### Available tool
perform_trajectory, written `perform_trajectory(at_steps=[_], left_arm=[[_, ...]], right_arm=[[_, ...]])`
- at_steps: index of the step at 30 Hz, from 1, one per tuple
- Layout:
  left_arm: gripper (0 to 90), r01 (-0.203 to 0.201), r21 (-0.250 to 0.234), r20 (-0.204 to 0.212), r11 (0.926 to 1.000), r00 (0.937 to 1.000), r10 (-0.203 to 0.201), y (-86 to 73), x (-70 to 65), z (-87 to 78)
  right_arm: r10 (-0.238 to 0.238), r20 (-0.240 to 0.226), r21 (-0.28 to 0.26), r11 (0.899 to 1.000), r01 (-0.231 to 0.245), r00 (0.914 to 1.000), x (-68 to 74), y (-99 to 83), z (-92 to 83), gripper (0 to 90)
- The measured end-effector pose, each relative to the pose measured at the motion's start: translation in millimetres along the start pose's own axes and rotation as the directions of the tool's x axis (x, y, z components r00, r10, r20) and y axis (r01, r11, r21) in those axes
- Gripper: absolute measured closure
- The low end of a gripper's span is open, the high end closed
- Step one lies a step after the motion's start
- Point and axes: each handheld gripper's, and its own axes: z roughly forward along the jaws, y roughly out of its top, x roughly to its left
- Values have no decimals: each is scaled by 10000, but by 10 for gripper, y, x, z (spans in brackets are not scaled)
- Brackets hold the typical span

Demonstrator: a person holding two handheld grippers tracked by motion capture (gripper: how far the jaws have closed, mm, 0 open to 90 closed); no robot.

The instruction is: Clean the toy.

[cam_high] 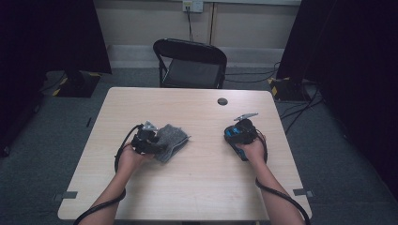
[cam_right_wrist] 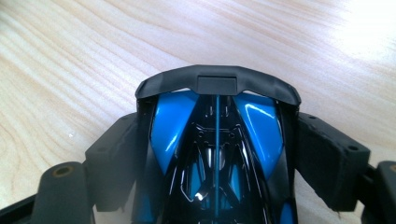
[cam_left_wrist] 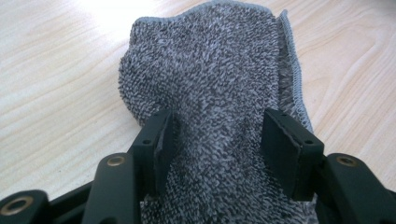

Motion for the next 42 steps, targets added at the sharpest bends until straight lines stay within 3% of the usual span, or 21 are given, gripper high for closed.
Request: perform_trajectory(at_steps=[3, 10, 17, 23, 26, 31, 36, 39, 42], left_arm=[[410, -186, -13, -98, 9998, 9998, 186, 12, -8, -5], [331, -76, -385, -120, 9992, 9999, 72, 26, 17, -63], [262, -147, -492, -51, 9987, 9999, 145, 52, 18, -97], [224, 104, -539, 54, 9985, 9999, -101, 85, 11, -98], [204, 242, -549, 92, 9982, 9997, -237, 105, 10, -108], [178, 394, -713, 226, 9967, 9990, -378, 123, -8, -135], [152, 52, -505, -98, 9987, 9999, -57, 131, -32, -144], [138, 285, -653, 51, 9975, 9996, -282, 138, -30, -172], [135, 112, -571, 13, 9983, 9999, -111, 159, -44, -188]], right_arm=[[-85, 71, -46, 10000, 85, 9999, 5, 10, -7, 198], [-68, 54, -207, 9998, 69, 10000, -12, 8, -30, 168], [351, -94, -587, 9976, -356, 9993, -44, 4, -110, 154], [587, -170, -679, 9959, -597, 9981, -81, 3, -173, 141], [690, 68, -874, 9938, -681, 9976, -101, 4, -227, 144], [876, -170, -1109, 9898, -889, 9960, -142, -25, -315, 140], [1054, -200, -1270, 9861, -1071, 9942, -169, -64, -377, 136], [974, -146, -1421, 9849, -984, 9951, -163, -76, -416, 139], [933, -202, -1465, 9846, -953, 9954, -150, -68, -447, 136]])
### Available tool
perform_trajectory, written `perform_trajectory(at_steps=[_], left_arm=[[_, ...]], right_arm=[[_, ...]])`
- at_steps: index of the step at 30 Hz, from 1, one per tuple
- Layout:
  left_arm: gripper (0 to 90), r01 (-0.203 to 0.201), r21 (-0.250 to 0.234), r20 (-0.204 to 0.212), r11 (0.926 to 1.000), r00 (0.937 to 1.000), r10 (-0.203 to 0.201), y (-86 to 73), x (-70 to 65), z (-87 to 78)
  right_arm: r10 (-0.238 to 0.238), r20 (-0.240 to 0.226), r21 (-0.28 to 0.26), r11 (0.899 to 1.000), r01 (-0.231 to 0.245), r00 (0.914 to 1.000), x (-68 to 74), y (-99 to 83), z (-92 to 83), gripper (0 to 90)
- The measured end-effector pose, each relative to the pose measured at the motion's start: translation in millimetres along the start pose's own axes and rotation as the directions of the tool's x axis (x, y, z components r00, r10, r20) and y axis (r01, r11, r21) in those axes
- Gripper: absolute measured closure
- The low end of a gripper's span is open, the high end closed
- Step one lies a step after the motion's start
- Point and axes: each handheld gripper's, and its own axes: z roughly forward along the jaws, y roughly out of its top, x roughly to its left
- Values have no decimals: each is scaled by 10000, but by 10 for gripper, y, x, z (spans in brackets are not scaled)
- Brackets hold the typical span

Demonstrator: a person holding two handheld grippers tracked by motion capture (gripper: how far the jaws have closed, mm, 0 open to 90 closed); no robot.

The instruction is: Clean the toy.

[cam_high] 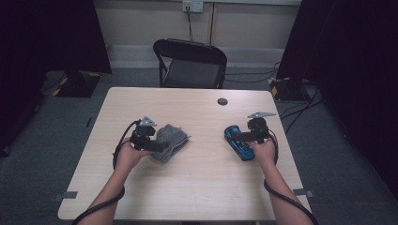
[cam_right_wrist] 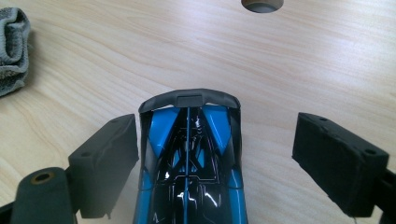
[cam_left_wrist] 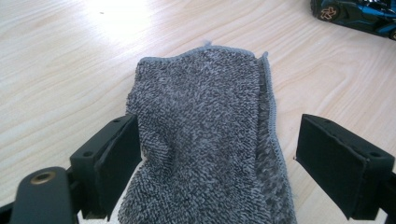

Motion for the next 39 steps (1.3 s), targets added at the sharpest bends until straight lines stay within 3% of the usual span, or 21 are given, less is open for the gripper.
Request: perform_trajectory(at_steps=[15, 18, 28, 39], left_arm=[[144, -138, -182, 219, 9997, 9997, 142, 61, -82, -93], [145, -53, -244, 490, 9997, 9988, 65, 74, -114, -106], [148, -507, -286, 925, 9983, 9943, 532, 87, -265, -128], [150, -801, -270, 1223, 9964, 9890, 828, 71, -392, -109]], right_arm=[[-545, -243, -123, 9985, 542, 9982, 140, 42, -119, 96], [-618, -353, -191, 9979, 612, 9975, 177, 49, -140, 94], [-772, -866, -299, 9967, 749, 9933, 286, 29, -186, 94], [-1284, -1221, -500, 9911, 1231, 9842, 446, -7, -226, 104]])
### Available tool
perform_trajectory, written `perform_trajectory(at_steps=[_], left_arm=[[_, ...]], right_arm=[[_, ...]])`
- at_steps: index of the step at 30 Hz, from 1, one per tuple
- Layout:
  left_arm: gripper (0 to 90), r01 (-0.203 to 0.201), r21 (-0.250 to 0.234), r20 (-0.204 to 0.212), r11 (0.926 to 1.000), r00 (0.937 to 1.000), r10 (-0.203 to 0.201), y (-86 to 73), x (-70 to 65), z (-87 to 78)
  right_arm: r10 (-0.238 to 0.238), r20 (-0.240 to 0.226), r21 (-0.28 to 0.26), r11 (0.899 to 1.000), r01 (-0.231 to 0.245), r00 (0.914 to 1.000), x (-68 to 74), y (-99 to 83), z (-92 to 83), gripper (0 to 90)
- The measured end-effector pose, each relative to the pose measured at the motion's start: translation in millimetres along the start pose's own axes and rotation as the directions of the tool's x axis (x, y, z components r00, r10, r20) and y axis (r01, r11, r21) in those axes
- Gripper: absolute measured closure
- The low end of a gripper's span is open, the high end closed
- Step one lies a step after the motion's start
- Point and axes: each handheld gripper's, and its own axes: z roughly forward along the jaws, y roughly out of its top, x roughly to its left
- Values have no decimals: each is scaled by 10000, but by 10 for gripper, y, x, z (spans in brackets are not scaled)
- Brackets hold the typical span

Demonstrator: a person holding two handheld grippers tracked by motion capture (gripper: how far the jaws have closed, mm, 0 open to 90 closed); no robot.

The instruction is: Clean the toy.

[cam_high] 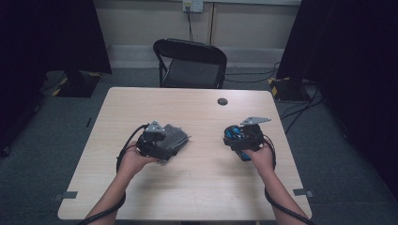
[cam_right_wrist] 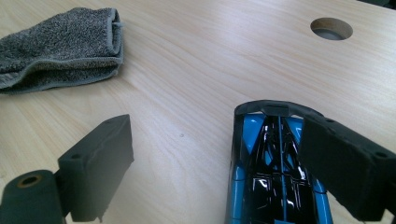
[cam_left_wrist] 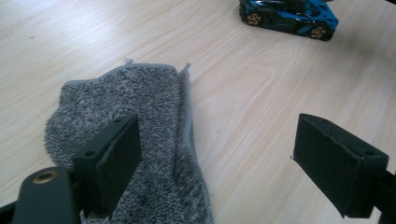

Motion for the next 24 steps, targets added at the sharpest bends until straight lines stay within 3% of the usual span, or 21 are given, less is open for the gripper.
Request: perform_trajectory(at_steps=[7, 24], left_arm=[[151, -55, -60, 185, 10000, 9998, 56, 1, -73, 32], [153, -382, -88, 532, 9992, 9978, 386, -19, -228, 74]], right_arm=[[-131, 209, -1, 9999, 131, 9997, 112, -38, 25, 140], [-244, -407, 9, 9997, 244, 9989, 272, -69, 49, 142]])
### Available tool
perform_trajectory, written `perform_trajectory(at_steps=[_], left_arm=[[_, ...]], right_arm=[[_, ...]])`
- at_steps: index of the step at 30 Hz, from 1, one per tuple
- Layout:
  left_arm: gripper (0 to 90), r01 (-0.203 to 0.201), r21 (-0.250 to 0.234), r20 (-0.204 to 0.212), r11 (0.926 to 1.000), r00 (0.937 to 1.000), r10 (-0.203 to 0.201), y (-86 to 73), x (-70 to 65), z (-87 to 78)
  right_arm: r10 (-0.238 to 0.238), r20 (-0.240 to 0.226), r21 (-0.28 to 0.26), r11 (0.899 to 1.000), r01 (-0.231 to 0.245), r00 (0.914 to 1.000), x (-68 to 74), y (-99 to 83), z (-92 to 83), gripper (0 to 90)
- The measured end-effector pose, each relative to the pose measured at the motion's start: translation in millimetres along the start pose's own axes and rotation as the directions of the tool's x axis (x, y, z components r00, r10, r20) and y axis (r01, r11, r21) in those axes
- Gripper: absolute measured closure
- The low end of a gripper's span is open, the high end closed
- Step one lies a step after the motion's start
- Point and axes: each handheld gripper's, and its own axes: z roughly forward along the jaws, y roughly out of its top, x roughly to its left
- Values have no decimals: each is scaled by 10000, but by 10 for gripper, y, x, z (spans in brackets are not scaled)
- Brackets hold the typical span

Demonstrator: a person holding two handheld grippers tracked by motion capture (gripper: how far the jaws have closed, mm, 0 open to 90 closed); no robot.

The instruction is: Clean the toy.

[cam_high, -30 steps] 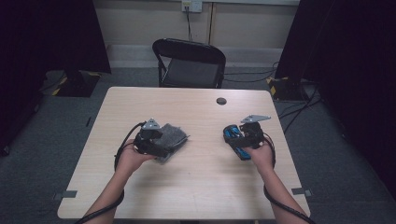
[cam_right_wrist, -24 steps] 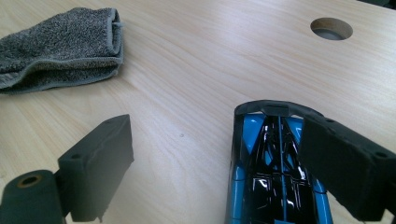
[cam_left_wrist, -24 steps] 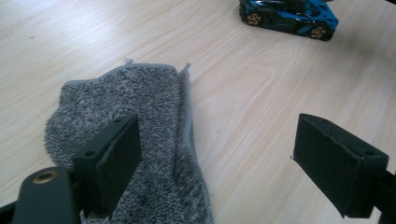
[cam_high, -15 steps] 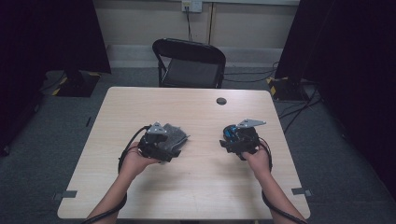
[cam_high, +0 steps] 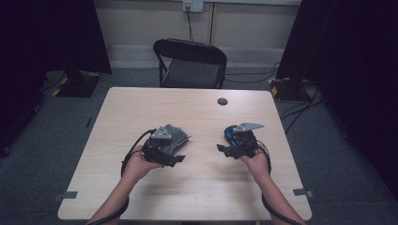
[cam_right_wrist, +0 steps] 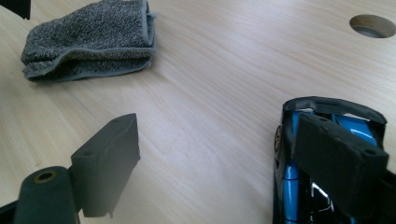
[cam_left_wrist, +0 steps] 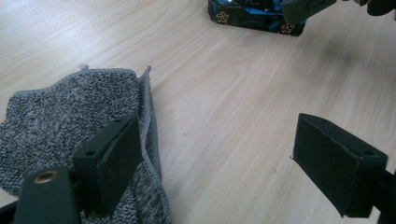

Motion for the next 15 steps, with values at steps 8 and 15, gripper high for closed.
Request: perform_trajectory(at_steps=[8, 15], left_arm=[[153, -39, 45, 218, 10000, 9998, 38, -23, -61, 45], [153, -111, 149, 415, 9998, 9991, 105, -46, -128, 103]], right_arm=[[-70, -225, 9, 10000, 71, 9997, 50, -27, 10, 142], [-168, -389, 78, 9998, 171, 9991, 100, -62, 17, 144]])
